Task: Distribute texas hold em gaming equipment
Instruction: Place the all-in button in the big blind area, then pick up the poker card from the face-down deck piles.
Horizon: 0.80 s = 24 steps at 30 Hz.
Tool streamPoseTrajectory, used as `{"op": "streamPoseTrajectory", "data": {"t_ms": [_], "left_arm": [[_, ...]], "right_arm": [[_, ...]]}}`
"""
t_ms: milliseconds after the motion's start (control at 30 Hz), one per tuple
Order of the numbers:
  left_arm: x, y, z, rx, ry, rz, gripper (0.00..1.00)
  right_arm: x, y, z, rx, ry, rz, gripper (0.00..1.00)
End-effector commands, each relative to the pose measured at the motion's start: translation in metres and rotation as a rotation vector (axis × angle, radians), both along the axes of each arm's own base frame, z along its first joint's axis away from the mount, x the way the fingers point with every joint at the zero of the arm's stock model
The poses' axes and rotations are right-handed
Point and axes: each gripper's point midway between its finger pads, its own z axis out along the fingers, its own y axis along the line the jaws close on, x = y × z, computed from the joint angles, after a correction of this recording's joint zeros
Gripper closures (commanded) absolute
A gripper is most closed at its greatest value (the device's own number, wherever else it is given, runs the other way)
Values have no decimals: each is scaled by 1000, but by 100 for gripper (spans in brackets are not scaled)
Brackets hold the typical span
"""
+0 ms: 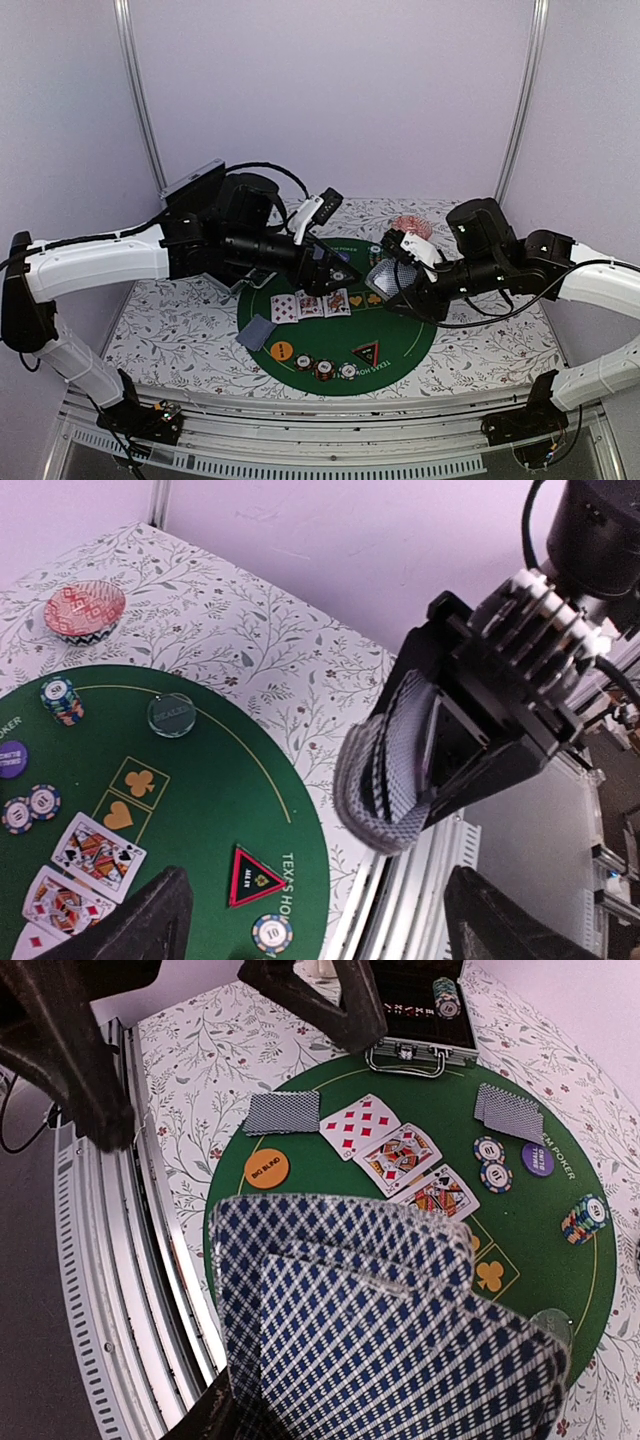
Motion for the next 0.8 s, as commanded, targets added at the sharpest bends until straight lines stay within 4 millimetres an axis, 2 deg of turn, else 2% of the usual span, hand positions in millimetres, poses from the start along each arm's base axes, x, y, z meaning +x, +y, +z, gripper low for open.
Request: {"op": "streamPoseTrajectory", "data": {"t_ms": [0,133,233,367,567,767], "left_arm": [[-9,-8,-4,-50,102,-49,8],[1,-10,-9,-38,101,-1,2],[7,-15,-13,-19,93,12,2],[17,-16,-30,75,53,64,2],[33,-11,-54,201,33,152,2],[44,2,-52,254,-10,219,8]], "right_arm": [[-2,25,21,59,-39,76,52],[-3,38,16,47,-45,97,52],[-2,47,11,29,-41,105,52],[-1,54,6,20,-33,116,52],[0,58,6,17,-34,125,52],[-2,53,6,18,-41,120,52]]}}
